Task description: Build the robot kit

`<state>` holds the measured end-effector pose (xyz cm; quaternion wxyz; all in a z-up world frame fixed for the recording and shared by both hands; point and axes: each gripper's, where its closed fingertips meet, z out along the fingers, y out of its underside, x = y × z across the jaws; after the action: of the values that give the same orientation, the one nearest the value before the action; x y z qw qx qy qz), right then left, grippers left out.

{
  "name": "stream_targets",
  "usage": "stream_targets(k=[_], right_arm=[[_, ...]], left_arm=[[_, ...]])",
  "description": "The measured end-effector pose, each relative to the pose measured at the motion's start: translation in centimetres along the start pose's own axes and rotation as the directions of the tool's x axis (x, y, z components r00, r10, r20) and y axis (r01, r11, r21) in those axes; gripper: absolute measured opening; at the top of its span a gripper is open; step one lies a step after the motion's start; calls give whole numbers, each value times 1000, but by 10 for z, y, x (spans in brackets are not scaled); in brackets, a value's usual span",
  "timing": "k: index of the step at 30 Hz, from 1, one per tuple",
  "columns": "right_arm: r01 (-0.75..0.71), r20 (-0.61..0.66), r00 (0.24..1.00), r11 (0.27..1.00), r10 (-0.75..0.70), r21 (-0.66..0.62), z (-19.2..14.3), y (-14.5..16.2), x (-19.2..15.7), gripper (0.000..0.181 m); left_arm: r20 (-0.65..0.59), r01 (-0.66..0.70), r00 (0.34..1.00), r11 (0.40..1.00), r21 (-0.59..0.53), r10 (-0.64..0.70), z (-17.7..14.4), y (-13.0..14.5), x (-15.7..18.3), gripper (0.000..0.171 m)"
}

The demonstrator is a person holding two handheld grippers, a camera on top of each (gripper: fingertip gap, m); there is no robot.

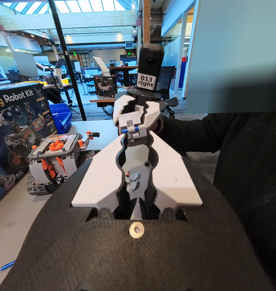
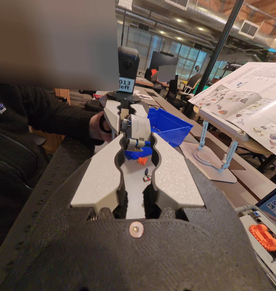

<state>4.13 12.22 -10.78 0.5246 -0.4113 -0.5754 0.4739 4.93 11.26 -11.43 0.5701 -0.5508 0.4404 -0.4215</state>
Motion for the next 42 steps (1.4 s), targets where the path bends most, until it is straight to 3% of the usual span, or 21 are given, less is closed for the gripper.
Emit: stream_targets(k=[2,5,10,22,28,34,42], right_arm=[[-3,52,999,1000,4,-17,-2,0,-3,28],[12,76,997,998,-8,-58,-4,-1,-4,44],[124,179,980,973,-90,-192,10,14,-26,29],[279,141,958,922,-248,-269,5,27,-32,25],[270,175,958,918,-227,-291,2,32,-39,24],[190,171,974,950,-150,-247,-2,27,-31,30],[197,170,973,950,-158,-244,-2,31,-32,24]], left_arm=[[2,-37,999,998,-43,37,0,3,1,21],[-15,-122,993,983,-138,121,1,12,8,22],[-42,-202,979,946,-254,198,2,30,10,23],[-56,-210,978,938,-274,203,5,41,12,22],[-93,-200,979,940,-278,181,10,48,17,22],[-31,-289,955,910,-296,294,8,39,10,22],[-47,-267,963,921,-283,265,6,41,12,24]])
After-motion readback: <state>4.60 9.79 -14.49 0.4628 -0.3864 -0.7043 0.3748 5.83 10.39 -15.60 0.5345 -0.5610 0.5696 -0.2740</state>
